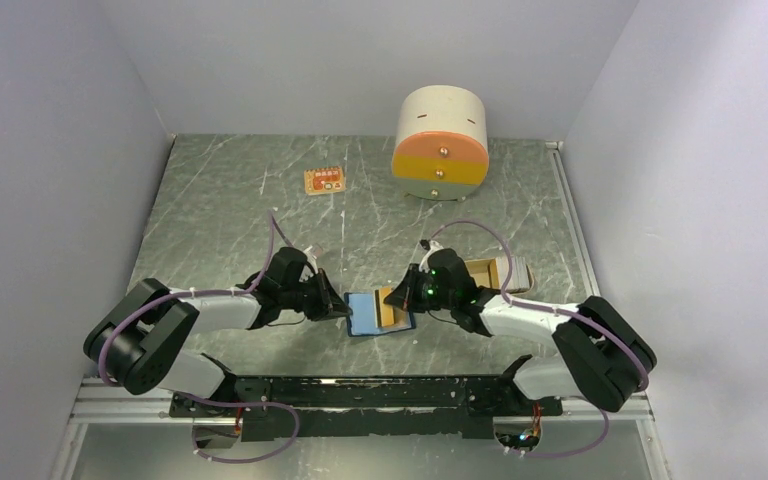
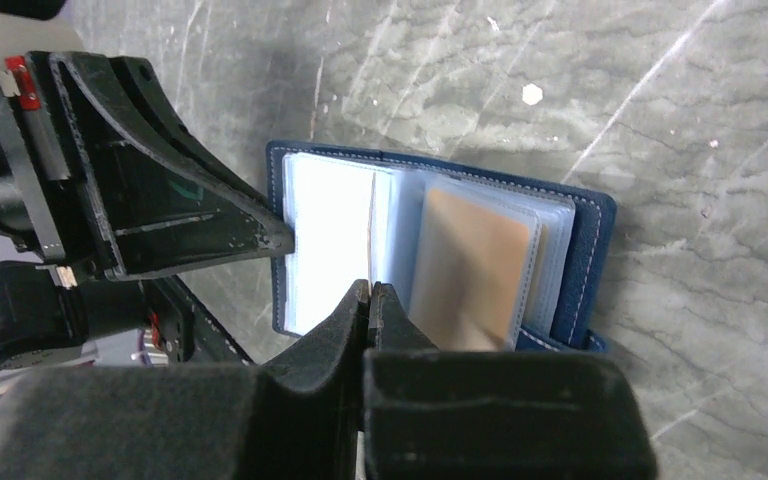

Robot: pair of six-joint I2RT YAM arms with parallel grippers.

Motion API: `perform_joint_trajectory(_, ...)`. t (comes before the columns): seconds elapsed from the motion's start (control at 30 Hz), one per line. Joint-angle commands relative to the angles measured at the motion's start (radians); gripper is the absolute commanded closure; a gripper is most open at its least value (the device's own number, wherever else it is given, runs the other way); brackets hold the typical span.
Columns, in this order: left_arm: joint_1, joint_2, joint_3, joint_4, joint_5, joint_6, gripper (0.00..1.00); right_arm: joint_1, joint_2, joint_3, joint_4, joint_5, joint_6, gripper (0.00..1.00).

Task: Put the credit cards into the card holder
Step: Insert the credit card into the card holder.

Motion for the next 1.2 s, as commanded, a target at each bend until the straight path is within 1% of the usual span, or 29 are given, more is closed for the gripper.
perform_joint_trajectory(0.0, 0.004, 0.009, -0.013, 0.024, -0.005, 0.017, 0.89, 0.004, 0.025, -0.009, 0.130, -0.007, 0.011, 1.00)
perform_joint_trajectory(0.2, 0.004, 0.035, -0.019, 0.036, -0.006, 0.020, 0.90, 0.001, 0.072, -0.024, 0.166, -0.011, 0.014, 1.00)
perform_joint_trajectory(0.4, 0.005, 0.028, -0.017, 0.008, -0.030, 0.035, 0.90, -0.037, 0.050, -0.052, 0.165, -0.007, 0.009, 0.99)
perform_joint_trajectory(0.5, 0.005, 0.035, -0.019, 0.009, -0.030, 0.039, 0.90, -0.064, 0.049, -0.074, 0.177, -0.028, 0.011, 0.97)
perform_joint_trajectory(0.77, 0.005, 0.054, -0.022, 0.033, -0.015, 0.036, 0.89, -0.072, 0.075, -0.095, 0.220, -0.056, 0.009, 0.97)
perform_joint_trajectory(0.9, 0.003, 0.053, -0.020, 0.030, -0.017, 0.036, 0.89, -0.072, 0.110, -0.112, 0.289, -0.098, 0.011, 0.97)
perform_joint_trajectory(1.0, 0.004, 0.051, -0.020, 0.033, -0.019, 0.032, 0.89, -0.072, 0.128, -0.136, 0.358, -0.124, 0.048, 0.97)
perform_joint_trajectory(1.17, 0.004, 0.058, -0.020, 0.040, -0.017, 0.030, 0.89, -0.071, 0.133, -0.149, 0.370, -0.118, 0.079, 0.96)
